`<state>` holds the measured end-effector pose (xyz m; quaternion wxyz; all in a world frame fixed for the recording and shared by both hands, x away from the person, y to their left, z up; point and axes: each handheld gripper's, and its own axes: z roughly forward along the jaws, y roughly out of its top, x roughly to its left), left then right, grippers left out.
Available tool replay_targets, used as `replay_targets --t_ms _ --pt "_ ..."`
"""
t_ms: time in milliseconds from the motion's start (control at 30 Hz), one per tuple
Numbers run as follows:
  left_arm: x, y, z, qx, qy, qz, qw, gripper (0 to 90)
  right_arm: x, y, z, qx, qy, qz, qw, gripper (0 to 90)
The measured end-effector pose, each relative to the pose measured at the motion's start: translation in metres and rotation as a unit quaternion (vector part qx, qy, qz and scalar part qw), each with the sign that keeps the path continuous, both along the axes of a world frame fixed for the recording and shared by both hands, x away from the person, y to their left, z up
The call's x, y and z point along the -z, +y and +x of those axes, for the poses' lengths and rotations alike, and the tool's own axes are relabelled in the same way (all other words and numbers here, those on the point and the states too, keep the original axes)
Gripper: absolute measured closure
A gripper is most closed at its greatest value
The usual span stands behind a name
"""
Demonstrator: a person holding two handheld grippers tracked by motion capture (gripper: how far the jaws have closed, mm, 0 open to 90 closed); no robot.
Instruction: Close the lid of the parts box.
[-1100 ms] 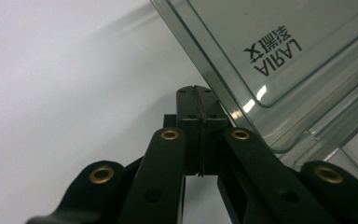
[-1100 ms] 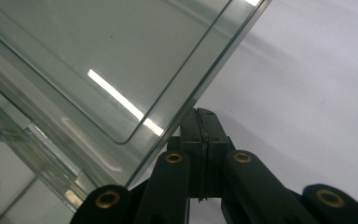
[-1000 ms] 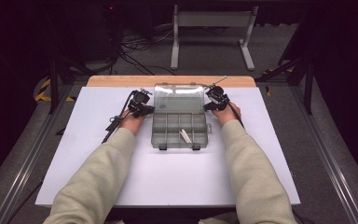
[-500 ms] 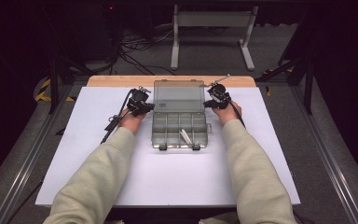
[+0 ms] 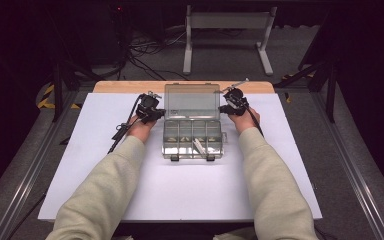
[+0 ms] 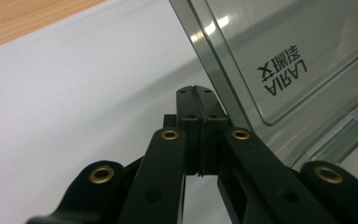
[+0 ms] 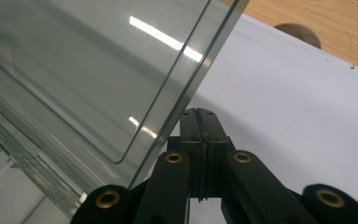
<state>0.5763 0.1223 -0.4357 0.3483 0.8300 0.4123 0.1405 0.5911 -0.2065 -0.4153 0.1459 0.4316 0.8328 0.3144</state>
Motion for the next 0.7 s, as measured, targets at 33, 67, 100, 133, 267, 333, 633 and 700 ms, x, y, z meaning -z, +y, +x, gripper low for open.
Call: replay_targets --t_ms 33,67,100,133,267,333,633,700 --pt "-0.0007 0.0004 0.0001 0.0 -0.003 0.002 1.0 89.5 -0.0004 0.0 -0.0001 0.0 -0.001 0.0 1.0 90.0" --pt "-0.0006 -0.0001 -0.0004 -0.003 -0.002 -0.004 1.0 89.5 -0.0008 0.0 -0.0002 0.0 -0.001 0.002 1.0 90.0" --pt "-0.0013 0.0002 -0.0004 -0.003 -0.005 -0.003 1.0 89.5 -0.0014 -0.0002 -0.0004 0.001 -0.003 0.002 1.0 90.0" --pt "-0.002 0.0008 -0.0002 -0.002 -0.008 0.0 1.0 89.5 -0.002 -0.0003 -0.0006 0.001 -0.004 0.003 1.0 90.0" --pt "-0.0035 -0.0001 -0.0017 -0.005 -0.007 -0.006 0.9999 89.5 -0.0043 -0.0013 -0.0013 0.004 -0.007 0.011 0.9999 90.0" --pt "-0.0045 0.0001 -0.0018 -0.004 -0.013 0.0 0.9999 89.5 -0.005 -0.0014 -0.0015 0.004 -0.01 0.013 0.9999 90.0" --pt "-0.0063 0.0016 -0.0029 -0.004 -0.013 -0.004 0.9999 89.5 -0.0079 -0.0016 -0.0029 0.005 -0.018 0.017 0.9997 90.0" --pt "-0.0067 0.0021 -0.0032 -0.002 -0.013 -0.006 0.9999 89.5 -0.0091 -0.0015 -0.0037 0.004 -0.022 0.017 0.9996 90.0"
